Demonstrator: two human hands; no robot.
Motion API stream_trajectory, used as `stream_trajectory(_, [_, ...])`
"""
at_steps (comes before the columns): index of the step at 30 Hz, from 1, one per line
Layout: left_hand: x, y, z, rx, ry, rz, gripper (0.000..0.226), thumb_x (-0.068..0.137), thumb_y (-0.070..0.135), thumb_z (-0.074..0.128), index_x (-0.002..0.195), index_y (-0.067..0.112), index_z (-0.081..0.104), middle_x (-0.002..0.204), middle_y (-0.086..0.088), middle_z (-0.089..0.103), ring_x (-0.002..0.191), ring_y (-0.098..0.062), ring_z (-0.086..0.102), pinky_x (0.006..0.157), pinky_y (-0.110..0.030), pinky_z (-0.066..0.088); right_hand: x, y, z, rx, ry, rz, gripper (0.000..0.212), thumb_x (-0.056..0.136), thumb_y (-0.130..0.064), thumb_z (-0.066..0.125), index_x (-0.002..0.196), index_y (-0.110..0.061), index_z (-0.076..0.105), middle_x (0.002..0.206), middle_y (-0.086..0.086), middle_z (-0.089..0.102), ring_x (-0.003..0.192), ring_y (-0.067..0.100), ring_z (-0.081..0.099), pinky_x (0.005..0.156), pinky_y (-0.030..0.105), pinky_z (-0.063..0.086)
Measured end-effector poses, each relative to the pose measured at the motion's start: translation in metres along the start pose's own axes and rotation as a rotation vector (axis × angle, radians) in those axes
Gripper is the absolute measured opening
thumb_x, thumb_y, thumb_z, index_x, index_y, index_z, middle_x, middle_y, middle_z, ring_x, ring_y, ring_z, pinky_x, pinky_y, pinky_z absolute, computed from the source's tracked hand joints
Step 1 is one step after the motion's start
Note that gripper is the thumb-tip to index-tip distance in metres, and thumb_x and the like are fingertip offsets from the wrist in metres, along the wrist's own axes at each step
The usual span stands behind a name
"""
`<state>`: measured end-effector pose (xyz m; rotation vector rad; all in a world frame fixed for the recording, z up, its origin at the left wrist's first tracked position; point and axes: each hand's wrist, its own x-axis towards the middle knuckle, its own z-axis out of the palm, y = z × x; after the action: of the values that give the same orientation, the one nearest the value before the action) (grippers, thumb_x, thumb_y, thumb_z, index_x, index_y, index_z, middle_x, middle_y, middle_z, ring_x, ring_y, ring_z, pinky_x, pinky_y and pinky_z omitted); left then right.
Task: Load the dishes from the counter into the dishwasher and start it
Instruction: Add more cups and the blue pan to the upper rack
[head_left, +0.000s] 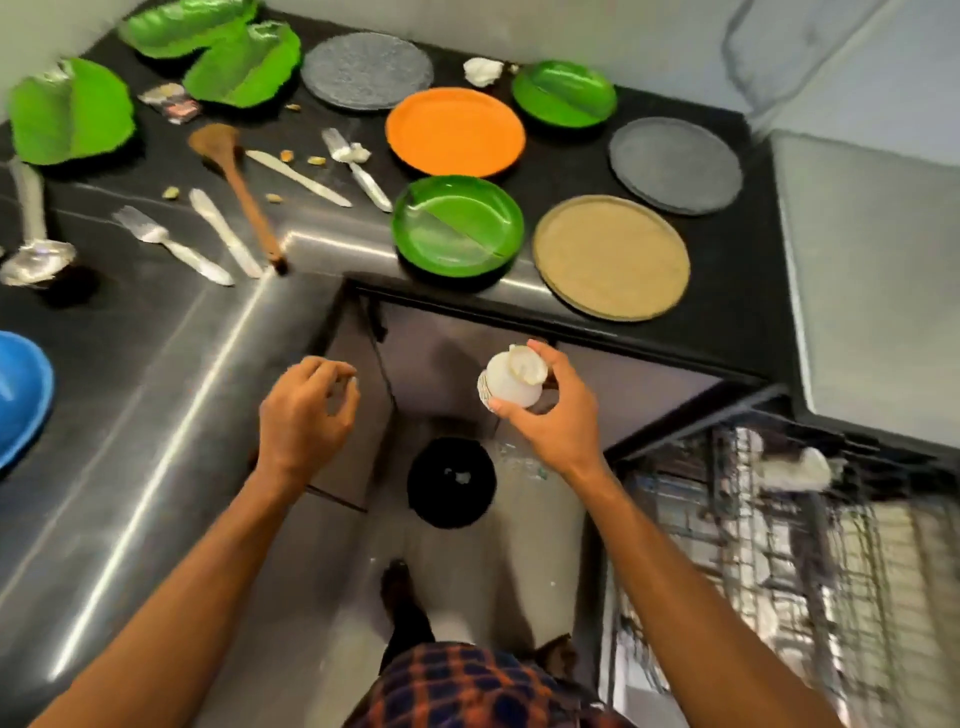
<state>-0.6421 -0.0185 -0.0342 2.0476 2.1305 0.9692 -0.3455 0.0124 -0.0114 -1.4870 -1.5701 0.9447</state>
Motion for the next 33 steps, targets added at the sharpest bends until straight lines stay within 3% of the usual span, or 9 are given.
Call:
stream_trajectory(7, [-0.074,0.165,0.102,-0.184,-0.309,0.017,0.020,0.087,0.032,0.056,0.090,0.018,0.070,0.078,0.002,0.068,0.067,-0.020,0.063,0.062,-0.033,0.050,-0.082,0.109,-0.148,-0.039,0.083,0.176,0.073,0.068,-0.043,0.088,0.134,-0.035,0.057,0.131,-0.019,0.062,0.120,0.006,0.059,0.097,0.036,0.053])
stream_trajectory(10, [-0.108,0.225,0.145,-0.282,-0.449,-0.121,0.004,0.089,0.020,0.068,0.086,0.018,0.069,0.064,0.007,0.060,0.060,-0.014,0.057,0.061,-0.031,0.047,-0.120,0.146,-0.204,-0.035,0.134,0.271,0.066,0.069,-0.039,0.088,0.129,-0.037,0.059,0.128,-0.021,0.062,0.118,-0.004,0.056,0.094,0.023,0.052])
stream_trajectory(13, [-0.137,0.278,0.181,-0.306,-0.584,-0.184,0.007,0.088,0.013,0.071,0.085,0.019,0.069,0.067,0.005,0.061,0.064,-0.011,0.056,0.064,-0.029,0.043,-0.157,0.182,-0.255,-0.033,0.192,0.373,0.065,0.071,-0.031,0.090,0.126,-0.042,0.057,0.122,-0.022,0.062,0.112,-0.011,0.055,0.090,0.012,0.048])
stream_trajectory(15, [-0.148,0.304,0.197,-0.313,-0.691,-0.175,0.008,0.090,0.013,0.070,0.085,0.019,0.069,0.070,0.006,0.062,0.065,-0.007,0.056,0.065,-0.027,0.040,-0.178,0.202,-0.280,-0.030,0.234,0.441,0.066,0.070,-0.025,0.091,0.121,-0.047,0.055,0.117,-0.024,0.062,0.107,-0.015,0.055,0.087,0.008,0.045])
stream_trajectory(19, [-0.152,0.348,0.227,-0.290,-0.909,-0.084,0.009,0.090,0.015,0.070,0.089,0.024,0.068,0.076,0.004,0.065,0.072,-0.016,0.061,0.070,-0.026,0.041,-0.210,0.237,-0.314,-0.006,0.354,0.589,0.065,0.069,-0.019,0.093,0.121,-0.034,0.056,0.108,-0.019,0.064,0.095,-0.013,0.058,0.082,0.006,0.044])
stream_trajectory(22, [-0.146,0.380,0.249,-0.304,-1.027,-0.092,0.013,0.091,0.016,0.069,0.104,0.017,0.068,0.084,0.000,0.066,0.080,-0.019,0.063,0.074,-0.025,0.041,-0.218,0.263,-0.329,0.012,0.414,0.685,0.066,0.070,-0.015,0.092,0.120,-0.033,0.053,0.110,-0.014,0.063,0.104,0.002,0.058,0.092,0.022,0.048])
stream_trajectory(27, [-0.131,0.422,0.297,-0.351,-1.115,-0.225,0.026,0.093,0.018,0.068,0.118,0.016,0.059,0.090,-0.003,0.064,0.080,-0.015,0.060,0.072,-0.029,0.043,-0.198,0.311,-0.341,0.009,0.462,0.807,0.065,0.067,-0.016,0.091,0.115,-0.034,0.051,0.108,-0.008,0.066,0.104,0.017,0.063,0.091,0.047,0.055])
stream_trajectory(30, [-0.120,0.441,0.328,-0.364,-1.157,-0.382,0.034,0.094,0.021,0.067,0.125,0.020,0.052,0.084,0.001,0.058,0.075,-0.015,0.057,0.067,-0.032,0.045,-0.170,0.337,-0.347,-0.024,0.441,0.838,0.068,0.065,-0.022,0.091,0.120,-0.030,0.050,0.112,-0.004,0.067,0.104,0.024,0.064,0.087,0.051,0.055])
stream_trajectory(33, [-0.109,0.454,0.363,-0.389,-1.171,-0.477,0.048,0.093,0.024,0.069,0.134,0.015,0.045,0.095,-0.007,0.064,0.090,-0.026,0.061,0.081,-0.032,0.045,-0.136,0.368,-0.354,-0.022,0.418,0.865,0.073,0.063,-0.027,0.093,0.120,-0.033,0.048,0.112,-0.005,0.067,0.105,0.025,0.065,0.090,0.051,0.055])
